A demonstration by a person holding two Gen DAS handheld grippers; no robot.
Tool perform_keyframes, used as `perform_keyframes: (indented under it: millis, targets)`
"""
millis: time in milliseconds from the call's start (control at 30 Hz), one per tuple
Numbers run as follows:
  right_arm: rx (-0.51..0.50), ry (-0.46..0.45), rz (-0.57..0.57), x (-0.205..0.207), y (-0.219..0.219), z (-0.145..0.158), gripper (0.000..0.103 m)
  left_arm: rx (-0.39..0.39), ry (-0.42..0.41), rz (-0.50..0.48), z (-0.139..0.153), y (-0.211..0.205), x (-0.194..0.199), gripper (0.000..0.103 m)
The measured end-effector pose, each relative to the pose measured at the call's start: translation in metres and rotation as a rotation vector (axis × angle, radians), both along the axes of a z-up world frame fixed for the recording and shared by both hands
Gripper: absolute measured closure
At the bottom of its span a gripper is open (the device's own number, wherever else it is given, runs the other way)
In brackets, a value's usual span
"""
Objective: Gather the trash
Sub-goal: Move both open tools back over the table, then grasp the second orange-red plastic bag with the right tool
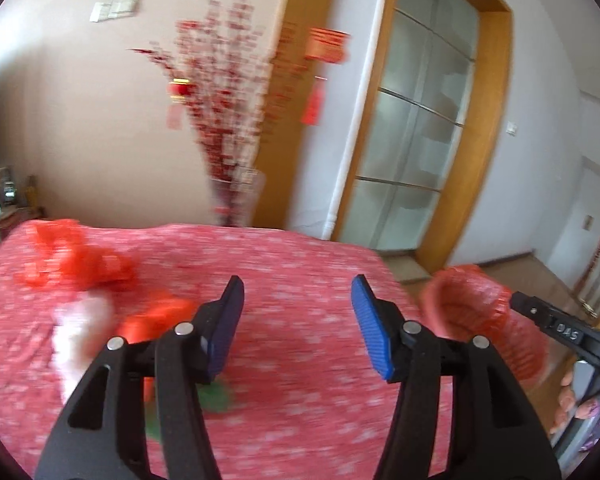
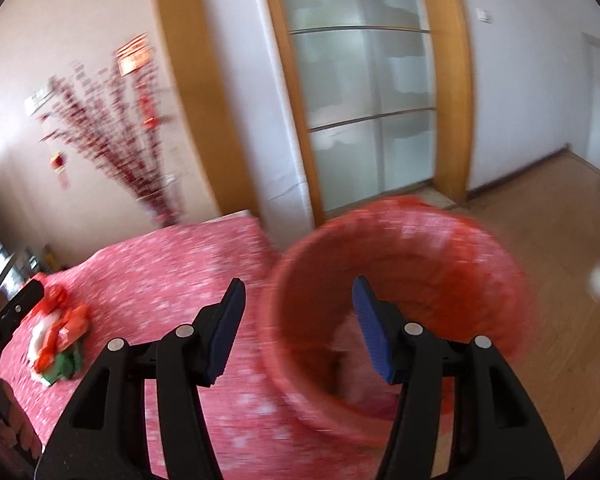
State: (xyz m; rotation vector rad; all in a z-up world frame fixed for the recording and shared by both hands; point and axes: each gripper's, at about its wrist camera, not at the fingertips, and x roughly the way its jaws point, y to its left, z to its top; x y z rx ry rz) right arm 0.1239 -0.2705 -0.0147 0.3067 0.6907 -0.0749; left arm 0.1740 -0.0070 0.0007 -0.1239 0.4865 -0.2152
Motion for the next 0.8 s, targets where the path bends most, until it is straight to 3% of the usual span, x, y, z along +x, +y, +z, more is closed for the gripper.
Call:
perform_keyframes:
  millis: [267,433,800]
  targets:
    - [0.026,-0.004,0.245,0.027,0.101,0.003,0.047,0.062,0.008,0.226,-0.008,0.093,-0.016,0.044]
    - [0.047,-0.002,0.389,0.041,0.167,0.002,0.047,0.058,0.033,0.334,-0.013,0.142,-0.023,0.044]
    - [0.030,0.063,0.583,0.064,0.270,-0.011,0.058,0.018,0.093,0.420,-0.033,0.196,-0.026,0.044]
